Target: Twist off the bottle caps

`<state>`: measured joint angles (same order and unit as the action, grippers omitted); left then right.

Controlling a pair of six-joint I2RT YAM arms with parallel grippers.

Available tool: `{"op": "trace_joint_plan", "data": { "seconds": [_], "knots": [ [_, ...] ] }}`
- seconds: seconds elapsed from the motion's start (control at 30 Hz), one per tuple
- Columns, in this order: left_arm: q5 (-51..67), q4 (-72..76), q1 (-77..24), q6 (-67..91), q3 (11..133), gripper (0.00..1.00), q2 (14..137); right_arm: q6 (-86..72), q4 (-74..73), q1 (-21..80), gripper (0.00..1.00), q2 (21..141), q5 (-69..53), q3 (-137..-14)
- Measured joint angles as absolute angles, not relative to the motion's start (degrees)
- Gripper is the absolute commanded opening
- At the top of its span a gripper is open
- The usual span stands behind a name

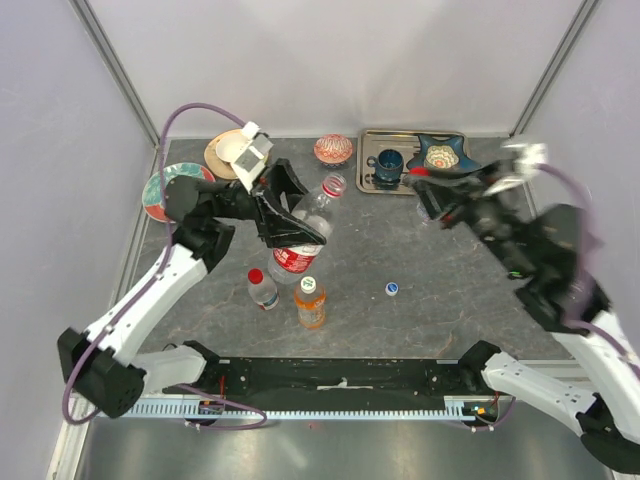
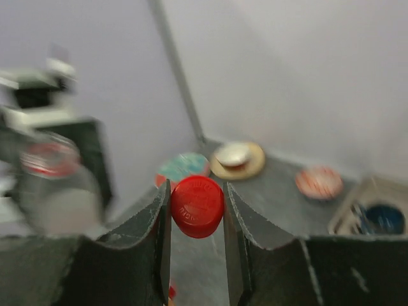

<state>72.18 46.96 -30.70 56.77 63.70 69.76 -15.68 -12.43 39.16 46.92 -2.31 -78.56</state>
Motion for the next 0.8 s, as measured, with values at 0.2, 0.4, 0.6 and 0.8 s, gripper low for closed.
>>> {"op": "trace_joint_plan", "data": {
  "seconds": [0.2,0.4,0.6,0.8],
  "knots": [
    [56.73,24.53,-30.09,36.03,62.06,0.57,57.30,-19.92,-21.08,39.09,0.00,51.99,8.05,-54.74],
    [45.23,11.49,-30.09,23.51,60.34,0.57,49.91,-24.51,-23.55,39.11,0.00,56.82,7.07,-40.45],
    [38.94,5.41,-30.09,18.61,56.40,0.58,46.87,-26.85,-16.38,39.22,0.00,63.02,4.56,-38.81],
    [36.27,3.55,-30.09,17.82,54.74,0.58,44.34,-28.27,-10.63,40.36,0.00,72.88,2.96,-37.54]
  ]
}}
